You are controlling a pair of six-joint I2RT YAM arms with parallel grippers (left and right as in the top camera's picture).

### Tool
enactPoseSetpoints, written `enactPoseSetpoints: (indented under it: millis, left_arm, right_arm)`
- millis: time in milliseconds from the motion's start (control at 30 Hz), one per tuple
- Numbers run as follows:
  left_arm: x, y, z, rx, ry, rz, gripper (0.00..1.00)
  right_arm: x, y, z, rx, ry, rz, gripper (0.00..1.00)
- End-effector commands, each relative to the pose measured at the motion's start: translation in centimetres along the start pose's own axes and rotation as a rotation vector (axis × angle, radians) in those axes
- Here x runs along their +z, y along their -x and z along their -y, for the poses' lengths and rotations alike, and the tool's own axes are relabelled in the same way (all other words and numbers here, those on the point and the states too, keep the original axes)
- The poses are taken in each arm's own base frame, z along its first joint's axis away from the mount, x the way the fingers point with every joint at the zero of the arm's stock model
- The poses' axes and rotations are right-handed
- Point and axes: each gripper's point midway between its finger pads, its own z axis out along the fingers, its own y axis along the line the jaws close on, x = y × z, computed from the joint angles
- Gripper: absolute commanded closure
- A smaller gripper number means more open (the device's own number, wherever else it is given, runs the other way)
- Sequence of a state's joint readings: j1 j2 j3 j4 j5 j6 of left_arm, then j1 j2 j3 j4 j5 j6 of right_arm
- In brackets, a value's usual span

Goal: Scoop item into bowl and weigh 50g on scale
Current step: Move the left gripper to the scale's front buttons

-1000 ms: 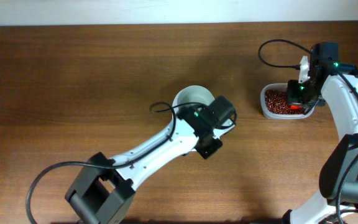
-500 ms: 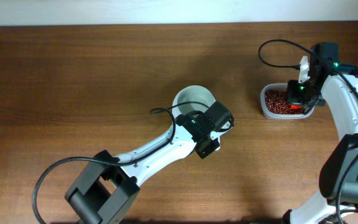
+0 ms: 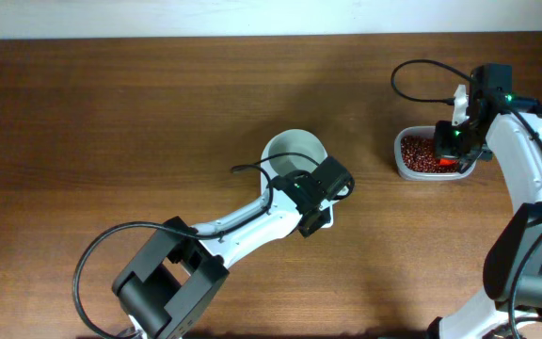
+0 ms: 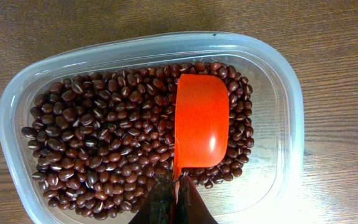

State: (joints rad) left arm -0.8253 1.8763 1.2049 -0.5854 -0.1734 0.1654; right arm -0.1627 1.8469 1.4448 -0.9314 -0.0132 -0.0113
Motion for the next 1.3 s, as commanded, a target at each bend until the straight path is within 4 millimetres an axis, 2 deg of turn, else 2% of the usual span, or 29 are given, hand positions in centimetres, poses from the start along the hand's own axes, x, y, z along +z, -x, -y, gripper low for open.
enactPoseSetpoints:
  millis: [0,167,300,667,1267]
  left_arm:
    - [0.9,-0.5,-0.1,0.015,0.006,-0.016,1.00]
    - [1.7,-1.2,0.2,0.016,0.003,-0.034,1.00]
    - [3.2,-2.4,0.6,0.026,-0.007,-0.090,1.00]
    - [3.1,-4.3,0.9,0.041,-0.021,-0.167,1.00]
    - [4.6,-3.1,0.9,0.049,-0.011,-0.129,1.00]
  right_arm:
    - [0.4,-0.1,-0.3,-0.004,0.007,-0.007,0.96]
    - [0.4,-0.1,-0.3,-0.004,0.007,-0.007,0.96]
    - [0.4,-0.1,-0.3,-0.004,0.007,-0.007,0.96]
    - [0.4,-0.1,-0.3,-0.004,0.007,-0.007,0.96]
    - [0.4,-0.1,-0.3,-0.004,0.007,-0.006,0.96]
